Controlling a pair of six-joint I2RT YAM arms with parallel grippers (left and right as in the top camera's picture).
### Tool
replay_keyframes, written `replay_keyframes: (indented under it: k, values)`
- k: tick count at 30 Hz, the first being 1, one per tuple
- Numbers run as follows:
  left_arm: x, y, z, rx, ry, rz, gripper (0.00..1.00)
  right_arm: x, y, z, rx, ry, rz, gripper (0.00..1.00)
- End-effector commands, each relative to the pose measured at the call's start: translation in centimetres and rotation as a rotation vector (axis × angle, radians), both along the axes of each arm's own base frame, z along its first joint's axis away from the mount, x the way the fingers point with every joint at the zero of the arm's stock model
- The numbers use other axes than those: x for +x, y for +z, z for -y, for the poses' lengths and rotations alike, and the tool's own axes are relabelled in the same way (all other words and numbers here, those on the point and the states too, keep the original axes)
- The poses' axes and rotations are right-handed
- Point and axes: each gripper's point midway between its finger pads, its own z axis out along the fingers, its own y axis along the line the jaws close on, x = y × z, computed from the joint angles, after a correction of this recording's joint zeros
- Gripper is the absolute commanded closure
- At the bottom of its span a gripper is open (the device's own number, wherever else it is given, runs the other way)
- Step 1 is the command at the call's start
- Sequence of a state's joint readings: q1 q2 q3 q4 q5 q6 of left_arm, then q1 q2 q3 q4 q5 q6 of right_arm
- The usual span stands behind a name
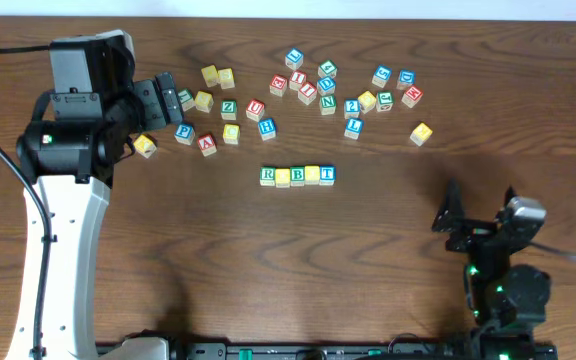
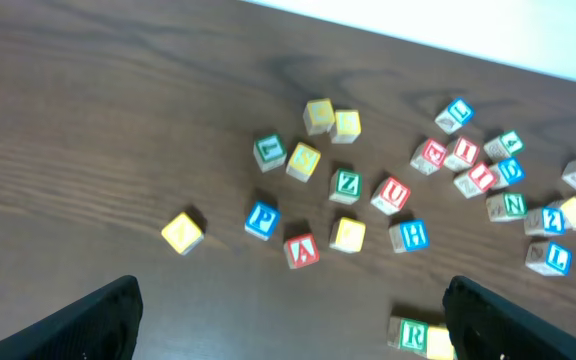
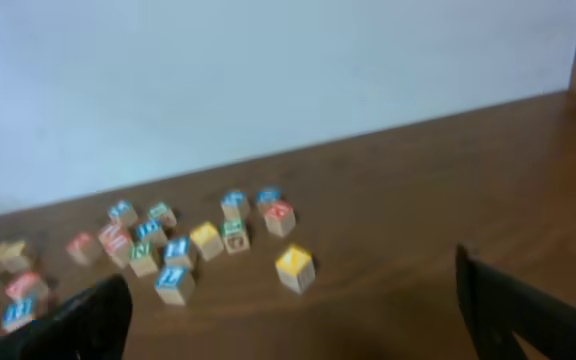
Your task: Spell out ROBOT
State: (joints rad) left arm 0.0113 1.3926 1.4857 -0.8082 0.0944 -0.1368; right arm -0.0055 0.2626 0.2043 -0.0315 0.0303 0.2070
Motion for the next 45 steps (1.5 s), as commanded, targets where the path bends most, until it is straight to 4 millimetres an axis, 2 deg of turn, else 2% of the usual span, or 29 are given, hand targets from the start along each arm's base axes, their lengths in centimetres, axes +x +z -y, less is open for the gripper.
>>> replay_keyframes:
  k: [1, 6, 11, 28, 31, 37, 41, 43, 45]
  values:
    - [0.1, 0.5, -0.3, 0.013, 0.007, 0.012, 0.05, -0.6, -2.3, -0.2, -0.015, 0.003, 0.024, 0.01]
    - [0.1, 0.5, -0.3, 0.013, 0.007, 0.012, 0.05, -1.0, -5.3, -0.4, -0.005, 0.005, -0.003, 0.01]
    - [0.1, 0.5, -0.3, 0.013, 0.007, 0.012, 0.05, -1.2, -4.9, -1.5, -0.046, 0.068, 0.015, 0.01]
    - [0.0, 0.3, -0.4, 0.02, 0.009, 0.002, 0.05, -1.2, -4.9, -1.5, -0.046, 0.068, 0.014, 0.01]
    - [-1.9, -0.1, -0.6, 0.06, -0.014, 0.004, 0.05, -1.2, -4.9, -1.5, -0.046, 0.068, 0.014, 0.01]
    - [-6.0, -2.1, -0.9, 0.09, -0.016, 0.266, 0.05, -1.2, -4.9, -1.5, -0.046, 0.068, 0.014, 0.01]
    - [-11.2, -6.7, -1.4, 0.091, 0.011, 0.417, 0.05, -1.2, -4.9, -1.5, -0.046, 0.068, 0.014, 0.01]
    - [-12.6, -8.5, -1.7, 0.107, 0.03, 0.494, 0.05, -1.2, -4.9, -1.5, -0.046, 0.068, 0.014, 0.01]
    - [-13.1, -9.6, -1.6, 0.124, 0.025, 0.573, 0.05, -1.2, -4.9, -1.5, -0.045, 0.068, 0.014, 0.01]
